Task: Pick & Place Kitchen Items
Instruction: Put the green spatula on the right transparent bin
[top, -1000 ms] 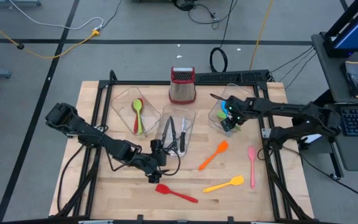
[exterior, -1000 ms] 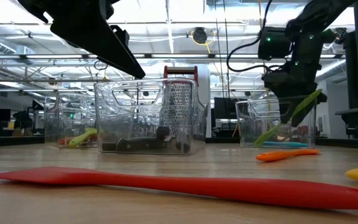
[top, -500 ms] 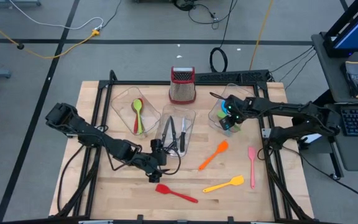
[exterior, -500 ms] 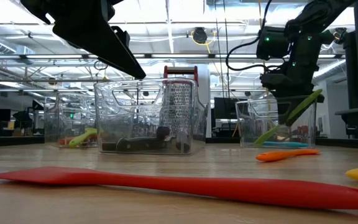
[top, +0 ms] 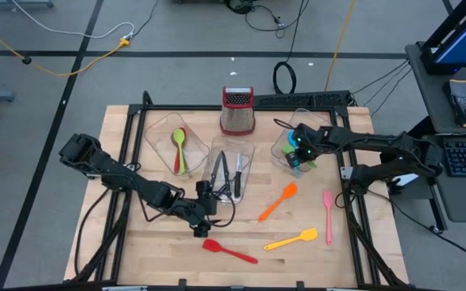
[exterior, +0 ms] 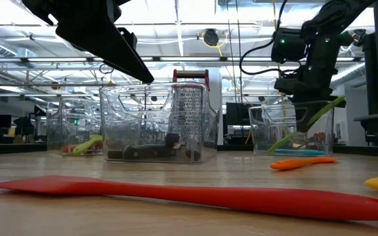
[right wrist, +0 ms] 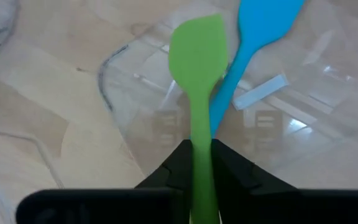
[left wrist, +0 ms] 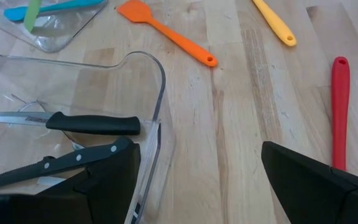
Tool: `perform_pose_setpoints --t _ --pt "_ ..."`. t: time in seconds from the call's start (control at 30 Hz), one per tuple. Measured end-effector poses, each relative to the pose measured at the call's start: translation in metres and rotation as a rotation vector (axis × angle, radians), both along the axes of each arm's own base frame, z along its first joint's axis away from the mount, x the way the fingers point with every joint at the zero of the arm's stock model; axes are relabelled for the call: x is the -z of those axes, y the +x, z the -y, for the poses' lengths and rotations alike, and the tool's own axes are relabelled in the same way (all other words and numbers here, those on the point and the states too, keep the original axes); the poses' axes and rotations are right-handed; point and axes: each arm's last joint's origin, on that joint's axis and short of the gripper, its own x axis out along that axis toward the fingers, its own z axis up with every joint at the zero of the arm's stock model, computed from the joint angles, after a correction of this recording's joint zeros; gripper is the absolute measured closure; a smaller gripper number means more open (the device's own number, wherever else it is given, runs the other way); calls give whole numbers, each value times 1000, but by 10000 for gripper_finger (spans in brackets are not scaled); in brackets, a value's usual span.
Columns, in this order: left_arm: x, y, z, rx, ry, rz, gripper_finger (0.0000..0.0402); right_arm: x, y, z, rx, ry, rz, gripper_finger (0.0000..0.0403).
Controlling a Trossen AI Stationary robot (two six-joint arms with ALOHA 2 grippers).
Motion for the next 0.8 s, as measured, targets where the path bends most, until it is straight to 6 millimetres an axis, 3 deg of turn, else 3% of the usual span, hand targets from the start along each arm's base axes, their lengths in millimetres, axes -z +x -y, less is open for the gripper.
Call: perform_pose_setpoints --t 0.37,0.67,0.8 --pt "0 0 0 -3 -4 2 66 -9 -5 -2 70 -4 49 375" --pt "0 1 0 0 -4 8 66 -17 -22 -6 272 -73 -17 375" --pt "0 1 0 -1 -4 8 66 -18 -18 -4 336 -111 25 368"
